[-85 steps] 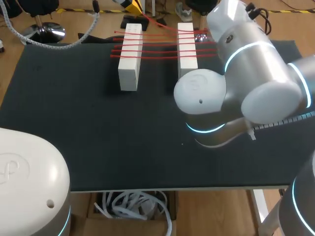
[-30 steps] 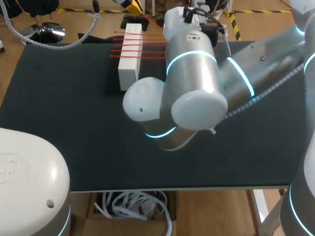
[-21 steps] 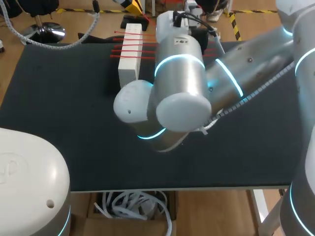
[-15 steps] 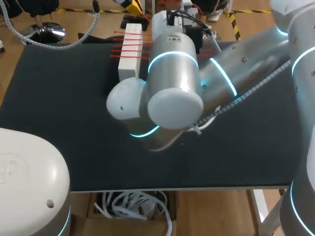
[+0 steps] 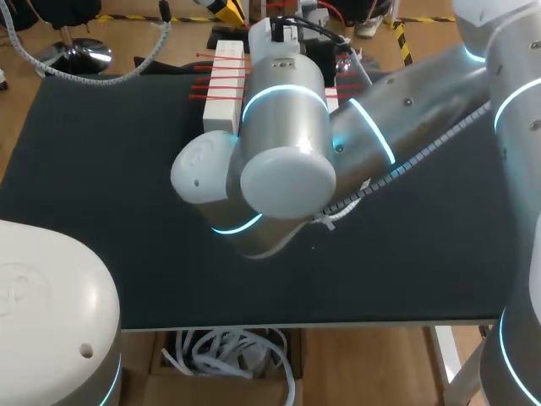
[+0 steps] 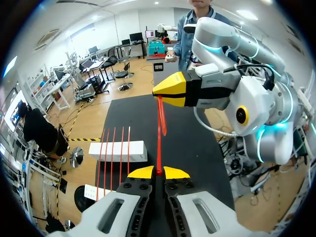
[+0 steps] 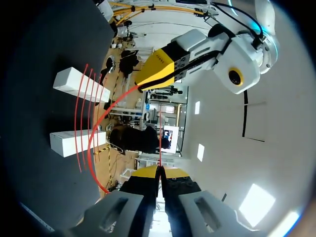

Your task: Grab the tape and strap the tape.

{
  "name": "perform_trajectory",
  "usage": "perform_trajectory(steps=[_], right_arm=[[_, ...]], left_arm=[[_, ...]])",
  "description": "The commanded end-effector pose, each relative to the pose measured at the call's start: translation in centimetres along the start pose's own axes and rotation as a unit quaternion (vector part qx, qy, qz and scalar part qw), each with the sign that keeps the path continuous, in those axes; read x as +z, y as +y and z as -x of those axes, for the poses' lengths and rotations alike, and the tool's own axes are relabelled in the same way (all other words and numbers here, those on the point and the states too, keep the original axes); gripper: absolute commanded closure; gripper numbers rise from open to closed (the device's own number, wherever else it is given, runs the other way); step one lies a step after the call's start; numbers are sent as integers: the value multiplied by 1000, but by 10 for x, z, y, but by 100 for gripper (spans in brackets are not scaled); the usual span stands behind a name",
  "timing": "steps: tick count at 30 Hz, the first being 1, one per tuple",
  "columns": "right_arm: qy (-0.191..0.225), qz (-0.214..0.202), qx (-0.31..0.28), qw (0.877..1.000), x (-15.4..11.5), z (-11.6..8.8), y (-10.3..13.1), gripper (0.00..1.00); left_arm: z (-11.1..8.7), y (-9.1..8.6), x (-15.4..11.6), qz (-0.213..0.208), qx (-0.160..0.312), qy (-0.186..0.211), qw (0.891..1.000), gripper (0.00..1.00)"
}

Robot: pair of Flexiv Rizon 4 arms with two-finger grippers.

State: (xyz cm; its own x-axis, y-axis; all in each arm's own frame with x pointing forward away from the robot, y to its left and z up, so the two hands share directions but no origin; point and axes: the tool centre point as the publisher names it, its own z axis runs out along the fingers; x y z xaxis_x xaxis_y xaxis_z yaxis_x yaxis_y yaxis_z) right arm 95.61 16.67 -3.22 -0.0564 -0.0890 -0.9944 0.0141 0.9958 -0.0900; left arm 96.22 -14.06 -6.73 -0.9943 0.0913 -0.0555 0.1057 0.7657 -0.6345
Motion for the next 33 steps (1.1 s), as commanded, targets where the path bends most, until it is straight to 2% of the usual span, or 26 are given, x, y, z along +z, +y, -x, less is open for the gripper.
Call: perform_trajectory(steps=[1, 33], right_arm=[[2, -1, -6, 1000, 0, 0, 5, 100], [9, 2, -36, 999, 9, -9, 24, 100]], left_arm=[[0, -1, -1, 2, -1, 1, 1000, 100], [0, -1, -1, 2, -1, 1, 1000, 100]])
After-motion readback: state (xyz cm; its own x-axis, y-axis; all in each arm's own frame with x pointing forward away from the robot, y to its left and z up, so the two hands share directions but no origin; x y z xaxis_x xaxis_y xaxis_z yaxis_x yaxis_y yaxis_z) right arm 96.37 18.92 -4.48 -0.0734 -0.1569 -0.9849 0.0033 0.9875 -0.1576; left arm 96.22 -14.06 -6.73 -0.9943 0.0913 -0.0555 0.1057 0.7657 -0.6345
